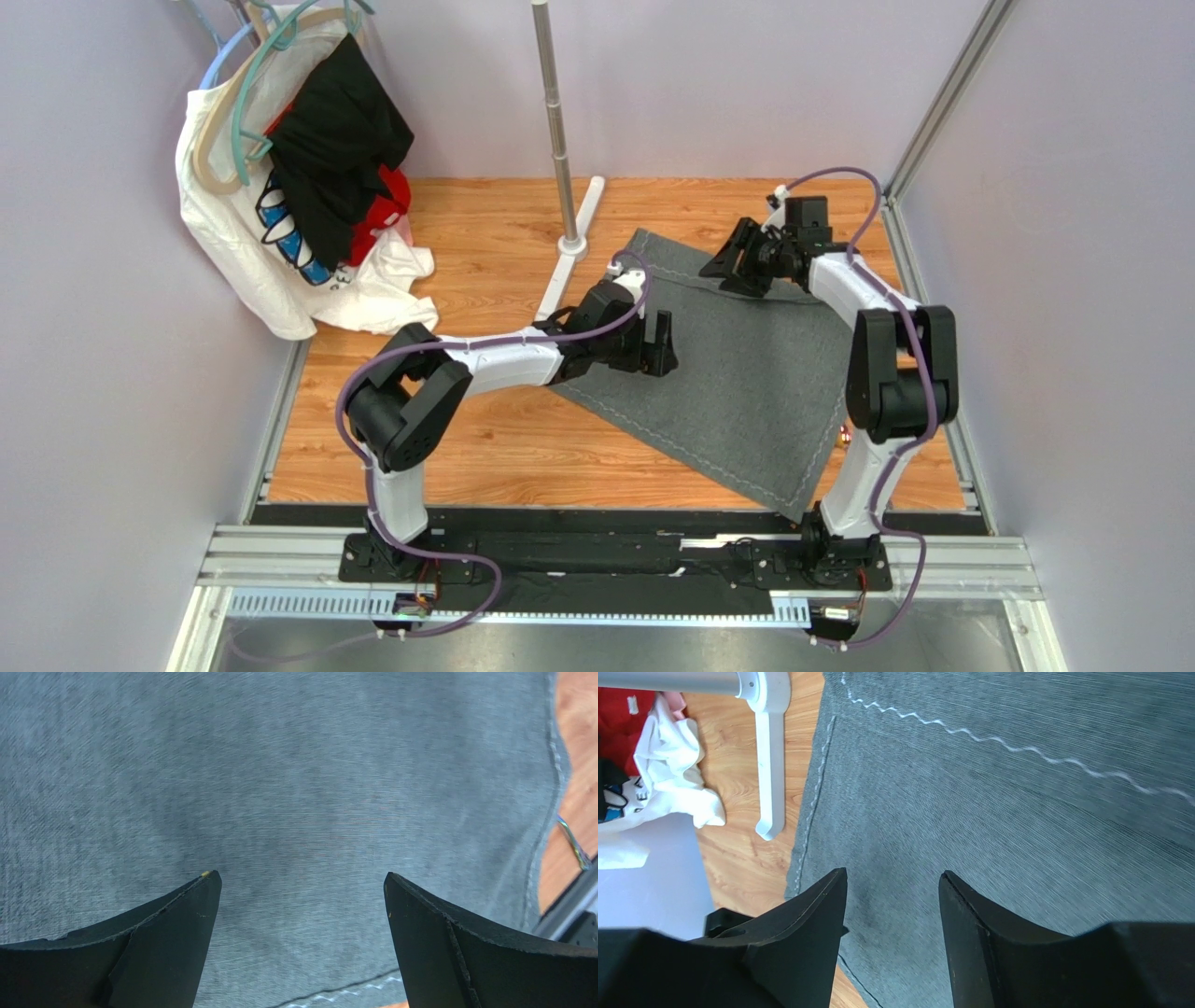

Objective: Fold the napkin, place the utensils inside, and roll it up
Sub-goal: Flatten the napkin out

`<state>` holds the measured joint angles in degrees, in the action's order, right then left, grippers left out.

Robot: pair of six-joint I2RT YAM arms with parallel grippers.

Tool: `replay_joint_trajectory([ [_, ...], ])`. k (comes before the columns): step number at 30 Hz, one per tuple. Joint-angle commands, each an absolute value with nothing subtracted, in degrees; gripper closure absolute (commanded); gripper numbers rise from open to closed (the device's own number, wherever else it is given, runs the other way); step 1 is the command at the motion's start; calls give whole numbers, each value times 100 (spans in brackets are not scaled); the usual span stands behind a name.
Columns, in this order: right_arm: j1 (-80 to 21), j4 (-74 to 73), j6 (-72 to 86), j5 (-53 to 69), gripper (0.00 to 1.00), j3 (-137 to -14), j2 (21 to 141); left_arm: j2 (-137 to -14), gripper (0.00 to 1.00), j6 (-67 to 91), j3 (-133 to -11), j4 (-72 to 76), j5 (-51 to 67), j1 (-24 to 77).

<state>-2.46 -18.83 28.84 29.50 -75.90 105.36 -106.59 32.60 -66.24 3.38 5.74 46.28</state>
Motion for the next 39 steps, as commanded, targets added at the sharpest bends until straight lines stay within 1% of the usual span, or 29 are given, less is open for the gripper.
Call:
replay_joint_trajectory([
  [1, -343, -1293, 3365, 3576, 46, -8059, 11187, -10573, 5, 3673, -6373, 1450, 633, 4579],
  [9, -334, -1441, 3524, 3586, 47, -8954, 12225, -10371, 5, 3946, -5485, 1635, 466, 4579],
  [18, -202, -1608, 3858, 2989, 47, -9711, 13078, -10231, 6, 4165, -4826, 1679, 326, 4579],
  [25, -132, -1960, 3972, 2268, 46, -10695, 13737, -10090, 6, 4254, -4465, 1714, 194, 4579],
  [28, -53, -1916, 4095, 2197, 47, -11231, 13982, -10081, 6, 4228, -4421, 1670, 167, 4579],
  [30, -53, -1855, 4035, 2380, 47, -11643, 14053, -10090, 6, 4228, -4403, 1696, 193, 4579],
  [31, -53, -1802, 3956, 2765, 48, -11750, 14019, -10090, 6, 4219, -4403, 1722, 211, 4579],
  [32, -53, -1776, 3685, 2899, 49, -11786, 13932, -10099, 6, 4167, -4421, 1757, 254, 4579],
  [34, -87, -1671, 3228, 3040, 49, -11419, 13563, -10107, 6, 4114, -4491, 1758, 325, 4579],
  [35, -236, -1644, 2730, 2980, 49, -11130, 13057, -10099, 6, 4070, -4570, 1680, 334, 4579],
  [36, -324, -1600, 2403, 2927, 49, -10857, 12791, -10090, 6, 4043, -4605, 1635, 325, 4579],
  [37, -491, -1556, 2147, 2718, 49, -10254, 12544, -10020, 6, 4008, -4632, 1583, 325, 4579],
  [38, -570, -1547, 1640, 2594, 49, -9961, 12020, -9976, 6, 3973, -4667, 1556, 282, 4579],
  [39, -641, -1529, 1417, 2445, 49, -9688, 11797, -9932, 6, 3938, -4684, 1521, 273, 4579],
])
